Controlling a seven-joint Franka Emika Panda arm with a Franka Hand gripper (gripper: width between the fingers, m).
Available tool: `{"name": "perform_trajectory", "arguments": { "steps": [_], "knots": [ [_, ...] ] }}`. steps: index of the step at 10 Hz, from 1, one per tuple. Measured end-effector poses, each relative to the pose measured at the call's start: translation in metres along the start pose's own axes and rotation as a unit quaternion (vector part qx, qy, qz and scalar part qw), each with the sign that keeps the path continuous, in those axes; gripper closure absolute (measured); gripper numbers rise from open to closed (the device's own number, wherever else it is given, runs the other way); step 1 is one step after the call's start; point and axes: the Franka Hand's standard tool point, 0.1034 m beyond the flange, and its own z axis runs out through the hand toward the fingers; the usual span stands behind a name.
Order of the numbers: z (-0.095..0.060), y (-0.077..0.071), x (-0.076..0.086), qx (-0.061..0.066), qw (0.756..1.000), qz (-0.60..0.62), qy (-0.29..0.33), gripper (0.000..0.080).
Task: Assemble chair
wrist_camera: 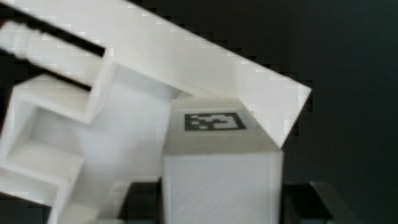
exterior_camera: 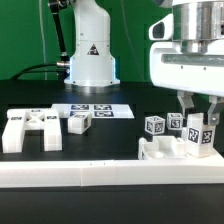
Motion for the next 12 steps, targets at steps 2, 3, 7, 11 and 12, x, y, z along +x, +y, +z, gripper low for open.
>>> {"name": "perform_trajectory", "arguments": {
  "steps": [2,3,7,11,12],
  "knots": [
    [0.0002,-0.0001,0.0005,0.002,1.0,0.022,-0.003,0.0509],
    [0.0002,-0.0003,-0.0004,0.002,1.0,0.023,-0.004,0.0429],
    [-0.0006,-0.0016,-0.0017,-0.001,0.991,-0.134,0.004,0.0159],
    [-0.0009,-0.0032,-0.0062,-0.005,0.938,-0.347,0.009,0.0151],
    [-0.001,-0.0033,-0.0063,-0.005,0.921,-0.389,0.009,0.0151]
  ]
}}
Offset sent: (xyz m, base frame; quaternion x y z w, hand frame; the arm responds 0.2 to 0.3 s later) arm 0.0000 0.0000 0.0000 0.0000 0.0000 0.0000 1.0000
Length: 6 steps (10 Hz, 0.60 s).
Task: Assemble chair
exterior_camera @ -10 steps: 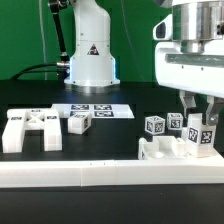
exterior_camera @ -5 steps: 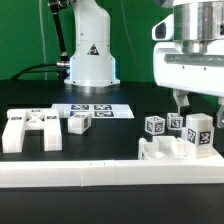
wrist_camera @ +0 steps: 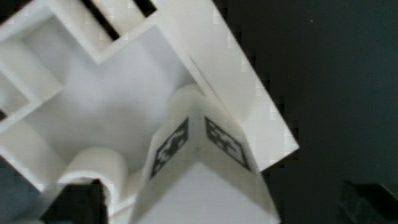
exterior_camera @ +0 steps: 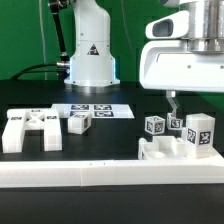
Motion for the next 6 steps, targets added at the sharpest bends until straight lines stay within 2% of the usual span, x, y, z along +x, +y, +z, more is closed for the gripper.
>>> {"name": "perform_trajectory", "arguments": {
  "steps": [3,5,6],
  "knots": [
    [0.0003,0.003,0.002,-0.001,0.993,-0.118,0.0,0.0151],
    [0.0013,0.0052,0.0029,-0.002,0.977,-0.212,-0.002,0.0151],
    [0.0013,0.0059,0.0029,-0.007,0.965,-0.263,-0.005,0.0151]
  ]
}}
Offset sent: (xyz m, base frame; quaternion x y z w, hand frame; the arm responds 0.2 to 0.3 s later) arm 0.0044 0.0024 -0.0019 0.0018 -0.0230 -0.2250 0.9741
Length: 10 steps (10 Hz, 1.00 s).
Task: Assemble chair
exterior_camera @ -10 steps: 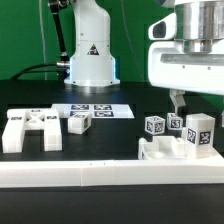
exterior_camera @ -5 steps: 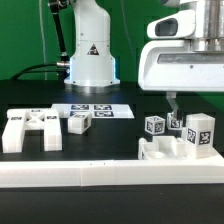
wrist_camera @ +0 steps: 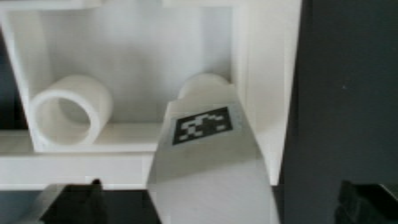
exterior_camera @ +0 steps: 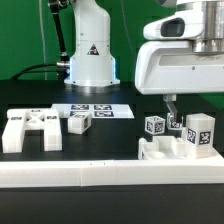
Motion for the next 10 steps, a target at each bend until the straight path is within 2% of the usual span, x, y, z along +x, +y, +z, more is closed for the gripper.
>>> {"name": "perform_trajectory", "arguments": {
  "steps": [3,4,5,6,8,10],
  "knots": [
    [0.0003,0.001,-0.0001,0.0,1.0,-0.019,0.0,0.0178],
    [0.0003,0.001,-0.0001,0.0,1.0,-0.016,0.0,0.0361],
    [0.0003,0.0011,-0.0001,0.0,1.0,-0.009,0.0,0.0361],
    [0.0002,0.001,0.0,0.0,1.0,0.0,0.0,0.0514],
    [0.0003,0.0014,-0.0001,0.001,0.998,0.07,0.0,0.0512],
    [0.0006,0.002,-0.0015,0.002,0.984,0.179,-0.001,0.0512]
  ]
}}
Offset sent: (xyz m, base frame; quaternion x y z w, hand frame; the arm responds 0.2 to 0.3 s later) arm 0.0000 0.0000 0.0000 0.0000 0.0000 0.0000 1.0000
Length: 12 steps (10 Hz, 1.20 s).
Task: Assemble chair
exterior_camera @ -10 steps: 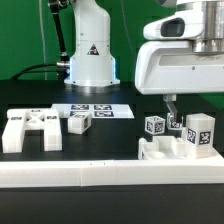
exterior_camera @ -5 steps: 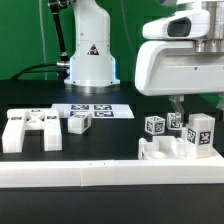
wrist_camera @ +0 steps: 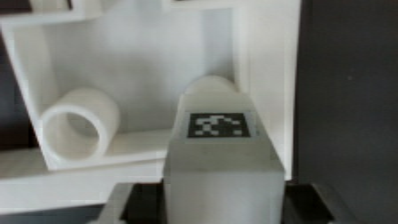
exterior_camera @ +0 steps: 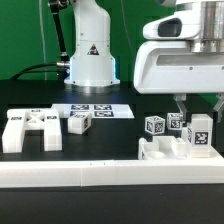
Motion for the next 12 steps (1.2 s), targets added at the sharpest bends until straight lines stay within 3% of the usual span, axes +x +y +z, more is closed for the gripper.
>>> {"name": "perform_trajectory", "arguments": {
  "steps": [3,8,9,10,12],
  "knots": [
    [0.0006,0.0008,-0.0006,0.002,0.984,0.179,-0.002,0.0512],
    [0.0007,0.0006,-0.0008,0.01,0.925,0.379,-0.01,0.0511],
    [0.0008,0.0001,-0.001,0.01,0.925,0.379,-0.01,0.043],
    [0.0009,0.0,-0.0011,0.01,0.929,0.37,-0.01,0.043],
    [0.0002,-0.0004,-0.0003,0.011,0.944,0.329,-0.009,0.0196]
  ]
}}
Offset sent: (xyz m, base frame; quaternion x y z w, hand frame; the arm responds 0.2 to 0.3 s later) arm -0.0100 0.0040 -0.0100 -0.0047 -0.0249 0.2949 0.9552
